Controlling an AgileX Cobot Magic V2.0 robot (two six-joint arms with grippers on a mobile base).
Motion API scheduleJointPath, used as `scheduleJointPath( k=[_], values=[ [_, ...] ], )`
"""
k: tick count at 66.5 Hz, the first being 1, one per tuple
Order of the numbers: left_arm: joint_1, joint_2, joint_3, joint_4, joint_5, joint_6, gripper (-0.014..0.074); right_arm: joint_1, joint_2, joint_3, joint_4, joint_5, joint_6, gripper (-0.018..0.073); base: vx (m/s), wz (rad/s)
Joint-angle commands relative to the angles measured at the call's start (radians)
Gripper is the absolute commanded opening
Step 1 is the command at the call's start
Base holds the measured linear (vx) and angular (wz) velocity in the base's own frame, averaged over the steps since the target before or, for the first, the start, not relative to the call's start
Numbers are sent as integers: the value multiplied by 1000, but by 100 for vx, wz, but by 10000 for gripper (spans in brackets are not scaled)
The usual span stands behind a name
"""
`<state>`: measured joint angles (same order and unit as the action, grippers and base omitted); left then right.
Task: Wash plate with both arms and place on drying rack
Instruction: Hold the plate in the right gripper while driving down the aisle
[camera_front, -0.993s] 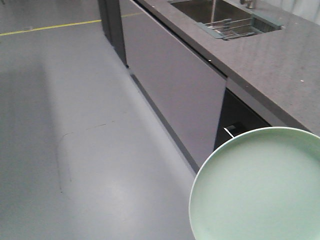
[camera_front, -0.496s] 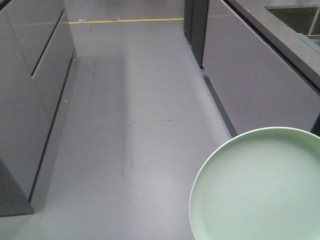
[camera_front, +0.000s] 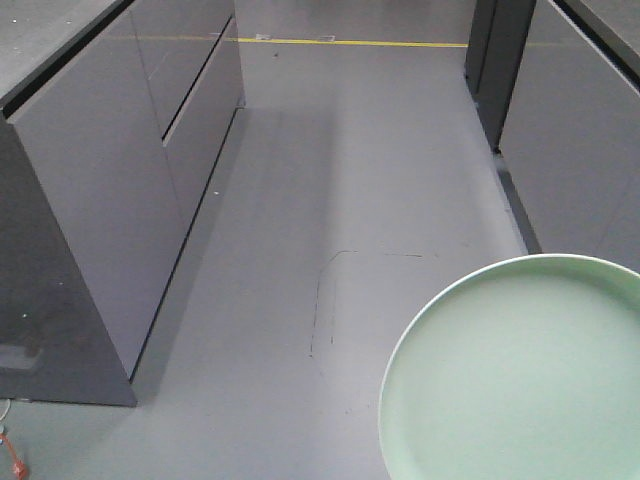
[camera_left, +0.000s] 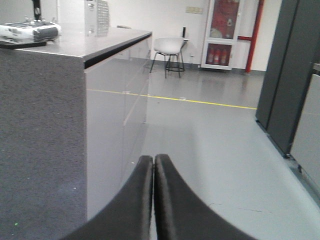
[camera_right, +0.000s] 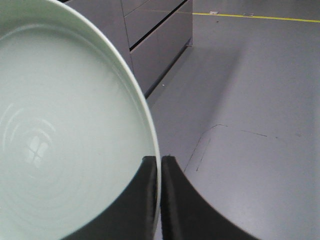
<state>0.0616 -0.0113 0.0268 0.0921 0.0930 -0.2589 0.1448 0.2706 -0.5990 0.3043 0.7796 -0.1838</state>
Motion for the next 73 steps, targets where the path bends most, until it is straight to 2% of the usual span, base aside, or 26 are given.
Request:
scheduleJointPath(
  k=[1, 38, 73],
  values=[
    [-3, -15, 15, -1, -74, -10, -6, -3, 12, -27, 13, -79, -2, -5, 12, 28],
    [-3, -15, 15, -1, -74, -10, -6, -3, 12, -27, 13, -79, -2, -5, 16, 22],
    [-3, -15, 15, -1, -74, -10, -6, -3, 12, -27, 13, -79, -2, -5, 23, 0]
  ],
)
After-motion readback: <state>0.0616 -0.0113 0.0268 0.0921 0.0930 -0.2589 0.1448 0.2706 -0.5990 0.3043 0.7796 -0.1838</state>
